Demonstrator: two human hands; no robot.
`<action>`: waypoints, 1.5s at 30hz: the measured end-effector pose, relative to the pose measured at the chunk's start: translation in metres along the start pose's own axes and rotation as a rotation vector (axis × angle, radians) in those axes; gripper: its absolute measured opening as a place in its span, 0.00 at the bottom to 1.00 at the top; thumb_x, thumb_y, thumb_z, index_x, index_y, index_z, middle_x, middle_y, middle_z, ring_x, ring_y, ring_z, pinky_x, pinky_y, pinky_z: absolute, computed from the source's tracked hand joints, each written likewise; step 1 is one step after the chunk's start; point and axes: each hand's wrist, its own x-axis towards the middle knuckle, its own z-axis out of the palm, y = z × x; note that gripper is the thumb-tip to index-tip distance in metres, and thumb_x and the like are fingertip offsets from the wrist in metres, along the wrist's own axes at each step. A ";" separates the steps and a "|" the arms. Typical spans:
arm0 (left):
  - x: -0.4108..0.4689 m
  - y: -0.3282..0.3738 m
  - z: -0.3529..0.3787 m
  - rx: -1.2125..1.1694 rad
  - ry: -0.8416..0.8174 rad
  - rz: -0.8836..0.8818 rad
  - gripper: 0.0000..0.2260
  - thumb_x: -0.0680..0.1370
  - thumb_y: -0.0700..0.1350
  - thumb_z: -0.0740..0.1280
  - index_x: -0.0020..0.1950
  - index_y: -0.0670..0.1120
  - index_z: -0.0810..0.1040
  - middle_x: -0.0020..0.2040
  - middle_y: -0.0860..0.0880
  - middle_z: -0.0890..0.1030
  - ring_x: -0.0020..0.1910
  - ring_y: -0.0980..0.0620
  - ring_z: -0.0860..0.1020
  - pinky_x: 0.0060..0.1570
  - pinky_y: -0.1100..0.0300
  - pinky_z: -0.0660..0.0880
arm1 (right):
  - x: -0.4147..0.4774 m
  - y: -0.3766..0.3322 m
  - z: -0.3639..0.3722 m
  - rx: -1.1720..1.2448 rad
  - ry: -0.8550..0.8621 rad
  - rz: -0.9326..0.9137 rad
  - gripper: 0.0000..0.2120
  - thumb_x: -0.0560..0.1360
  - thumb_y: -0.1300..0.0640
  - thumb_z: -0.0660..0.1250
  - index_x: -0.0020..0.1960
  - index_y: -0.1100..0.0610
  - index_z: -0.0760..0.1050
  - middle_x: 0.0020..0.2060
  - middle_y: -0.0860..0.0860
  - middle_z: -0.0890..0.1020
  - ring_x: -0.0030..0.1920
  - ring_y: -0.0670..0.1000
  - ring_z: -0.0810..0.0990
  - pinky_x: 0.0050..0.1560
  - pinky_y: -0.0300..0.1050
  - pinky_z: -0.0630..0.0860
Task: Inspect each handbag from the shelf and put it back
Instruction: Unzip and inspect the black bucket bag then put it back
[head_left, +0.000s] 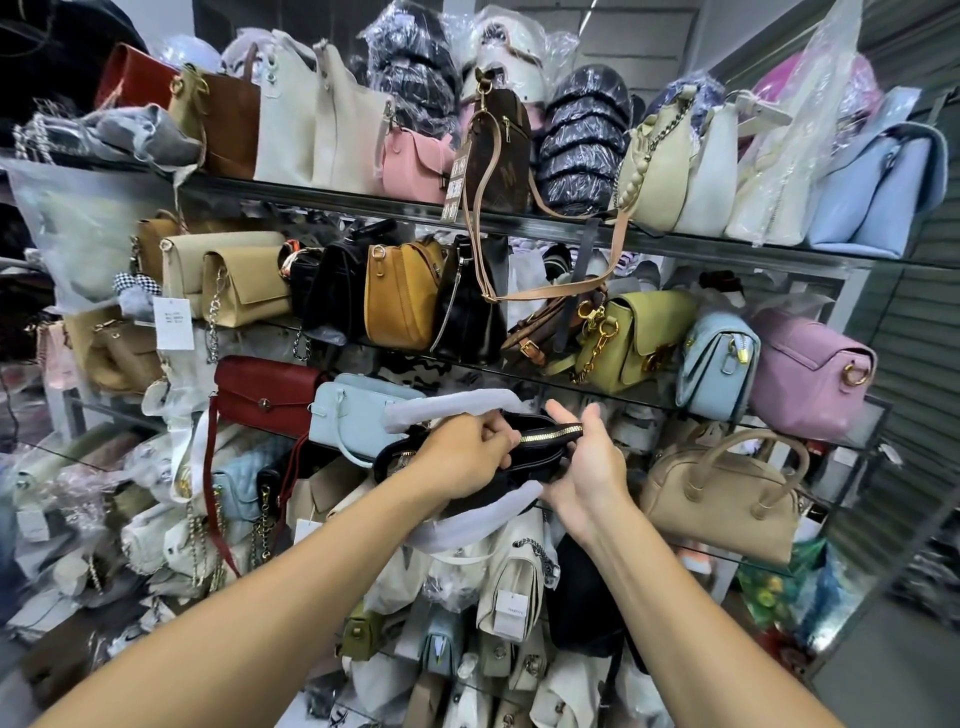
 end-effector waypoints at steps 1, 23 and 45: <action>0.000 0.002 0.002 -0.059 0.000 -0.009 0.09 0.82 0.46 0.66 0.41 0.49 0.76 0.33 0.54 0.79 0.32 0.57 0.70 0.39 0.61 0.68 | 0.000 0.000 0.001 0.005 -0.004 0.005 0.24 0.86 0.42 0.51 0.64 0.54 0.80 0.50 0.55 0.81 0.49 0.59 0.82 0.50 0.60 0.79; 0.000 0.028 0.039 0.069 0.196 0.031 0.08 0.82 0.50 0.62 0.44 0.51 0.75 0.47 0.51 0.84 0.55 0.46 0.79 0.58 0.47 0.74 | 0.010 0.013 0.000 0.154 -0.062 0.013 0.23 0.86 0.41 0.51 0.68 0.48 0.78 0.60 0.55 0.84 0.60 0.55 0.82 0.48 0.50 0.80; 0.010 0.015 0.033 -0.254 0.027 0.049 0.08 0.80 0.46 0.67 0.46 0.43 0.83 0.30 0.54 0.77 0.31 0.55 0.74 0.35 0.63 0.73 | 0.012 0.016 -0.003 0.100 -0.124 0.004 0.24 0.85 0.38 0.50 0.65 0.49 0.79 0.51 0.54 0.86 0.44 0.48 0.87 0.35 0.42 0.81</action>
